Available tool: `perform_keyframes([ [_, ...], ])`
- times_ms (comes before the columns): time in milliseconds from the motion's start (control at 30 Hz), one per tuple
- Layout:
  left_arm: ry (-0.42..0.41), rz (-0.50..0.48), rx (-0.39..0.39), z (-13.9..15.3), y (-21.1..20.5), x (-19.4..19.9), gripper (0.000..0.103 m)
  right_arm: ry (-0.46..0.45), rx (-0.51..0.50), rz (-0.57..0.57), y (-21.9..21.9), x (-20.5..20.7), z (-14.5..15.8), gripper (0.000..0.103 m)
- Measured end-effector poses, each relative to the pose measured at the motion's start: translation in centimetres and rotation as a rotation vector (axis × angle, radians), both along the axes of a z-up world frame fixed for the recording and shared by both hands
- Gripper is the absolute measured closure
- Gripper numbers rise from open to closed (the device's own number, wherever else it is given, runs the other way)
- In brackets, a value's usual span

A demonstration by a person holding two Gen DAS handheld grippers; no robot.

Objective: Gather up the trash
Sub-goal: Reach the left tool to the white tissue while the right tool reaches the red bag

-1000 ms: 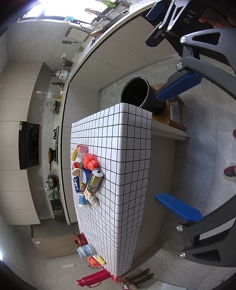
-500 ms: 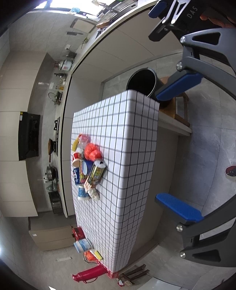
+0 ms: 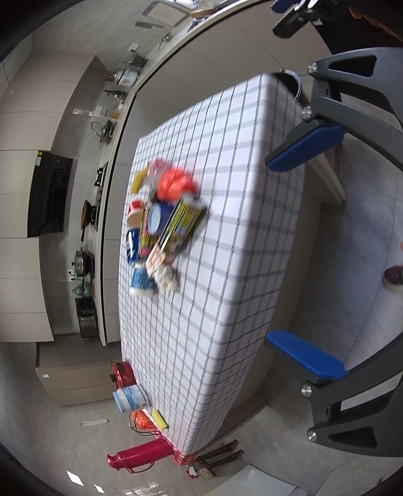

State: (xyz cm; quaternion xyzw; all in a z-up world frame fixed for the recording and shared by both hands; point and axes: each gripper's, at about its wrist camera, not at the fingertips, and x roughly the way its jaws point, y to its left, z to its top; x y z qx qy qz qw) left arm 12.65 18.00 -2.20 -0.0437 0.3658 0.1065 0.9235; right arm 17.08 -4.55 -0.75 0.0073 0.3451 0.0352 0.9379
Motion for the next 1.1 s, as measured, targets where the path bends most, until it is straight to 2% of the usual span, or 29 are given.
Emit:
perform_keyframes([
  [233,0.015,-0.018,0.023,-0.5,6.2,4.3,0.000,-0.001,0.038,-0.002,6.5,4.8,-0.4,0.000],
  [467,0.034,-0.019,0.022,-1.2,9.6,8.8,0.000,0.012,0.052,-0.037,9.5,8.8,-0.5,0.000],
  [767,0.033,0.039,0.029,-2.6,11.5,15.6,0.000,0.021,0.065,-0.005,10.3,17.3,-2.0,0.000],
  [967,0.061,0.024,0.053,-3.6,11.3,19.8,0.000,0.055,0.068,0.016,11.2,23.3,-3.2,0.000],
  [1100,0.090,0.002,0.069,-4.8,11.4,22.4,0.000,0.074,0.082,-0.009,11.5,26.1,-3.9,0.000],
])
